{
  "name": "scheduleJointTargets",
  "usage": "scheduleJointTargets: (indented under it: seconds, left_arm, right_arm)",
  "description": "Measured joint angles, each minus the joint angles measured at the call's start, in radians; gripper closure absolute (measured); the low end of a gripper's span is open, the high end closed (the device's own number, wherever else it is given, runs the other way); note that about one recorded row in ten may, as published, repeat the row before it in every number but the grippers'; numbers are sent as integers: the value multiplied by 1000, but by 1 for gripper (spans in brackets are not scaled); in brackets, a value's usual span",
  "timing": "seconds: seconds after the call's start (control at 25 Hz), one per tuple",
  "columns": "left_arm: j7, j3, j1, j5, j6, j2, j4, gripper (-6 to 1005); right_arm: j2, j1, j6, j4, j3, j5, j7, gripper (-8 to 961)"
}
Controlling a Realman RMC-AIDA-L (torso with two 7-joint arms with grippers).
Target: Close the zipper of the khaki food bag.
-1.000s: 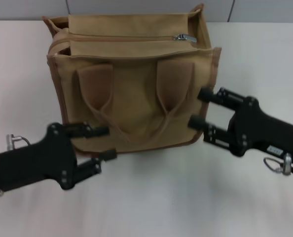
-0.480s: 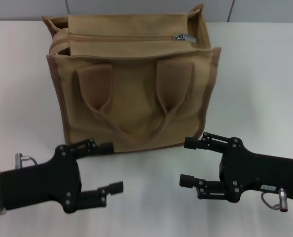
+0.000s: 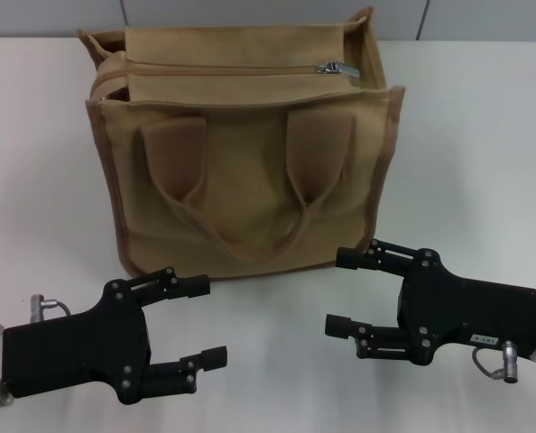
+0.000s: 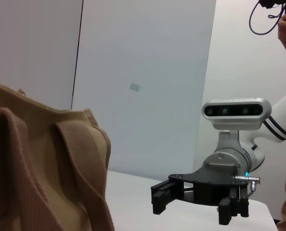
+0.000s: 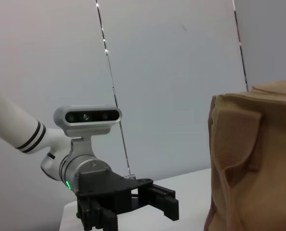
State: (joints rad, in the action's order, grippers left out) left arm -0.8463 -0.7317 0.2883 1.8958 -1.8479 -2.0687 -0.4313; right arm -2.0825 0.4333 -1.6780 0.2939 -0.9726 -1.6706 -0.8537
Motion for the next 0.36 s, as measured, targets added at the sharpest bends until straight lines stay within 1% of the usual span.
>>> scheduleJointTargets:
  seconds: [0.36]
  left_arm:
    - [1, 0, 1, 1, -4, 1, 0, 205]
  right_arm:
    - [-1, -3, 1, -4, 0, 1, 5, 157]
